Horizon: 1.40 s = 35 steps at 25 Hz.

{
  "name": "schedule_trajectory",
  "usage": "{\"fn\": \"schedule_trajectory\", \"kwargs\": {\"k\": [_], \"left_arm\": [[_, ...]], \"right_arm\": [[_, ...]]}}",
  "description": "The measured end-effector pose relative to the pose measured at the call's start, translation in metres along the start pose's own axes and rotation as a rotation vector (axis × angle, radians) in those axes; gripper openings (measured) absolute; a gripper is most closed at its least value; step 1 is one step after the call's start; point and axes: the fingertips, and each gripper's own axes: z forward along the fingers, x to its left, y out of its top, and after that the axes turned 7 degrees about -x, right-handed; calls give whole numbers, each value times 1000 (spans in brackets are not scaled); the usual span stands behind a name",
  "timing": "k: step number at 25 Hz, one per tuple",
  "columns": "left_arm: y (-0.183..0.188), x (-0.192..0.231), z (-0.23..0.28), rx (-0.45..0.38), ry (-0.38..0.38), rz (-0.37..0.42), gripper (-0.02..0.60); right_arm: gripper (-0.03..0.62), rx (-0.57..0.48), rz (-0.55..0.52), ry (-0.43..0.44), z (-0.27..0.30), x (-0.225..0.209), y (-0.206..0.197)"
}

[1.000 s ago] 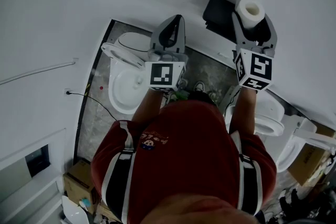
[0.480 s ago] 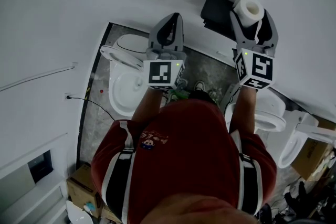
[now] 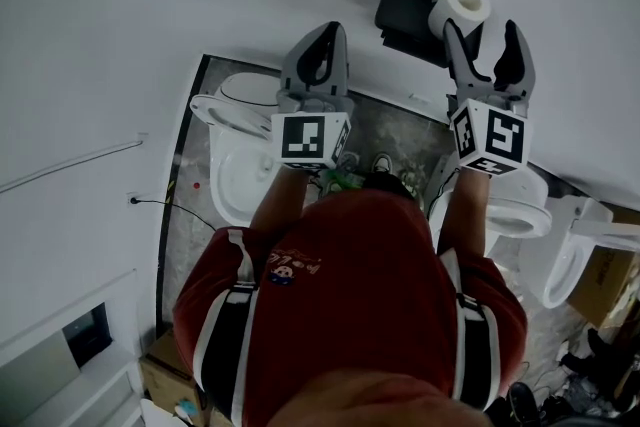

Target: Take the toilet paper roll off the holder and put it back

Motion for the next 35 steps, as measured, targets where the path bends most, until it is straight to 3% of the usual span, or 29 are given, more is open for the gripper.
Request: {"fn": "schedule_trajectory", "kwargs": {"k": [17, 31, 35], "left_arm": [[1, -45, -9, 3, -158, -3, 18], [2, -47, -7, 10, -130, 10, 18], [3, -49, -6, 9, -126, 12, 18]], "right_arm": [[396, 94, 22, -170, -83, -34, -35], [385, 75, 56, -156, -80, -38, -38], [326, 56, 65, -163, -80, -41, -35]]}}
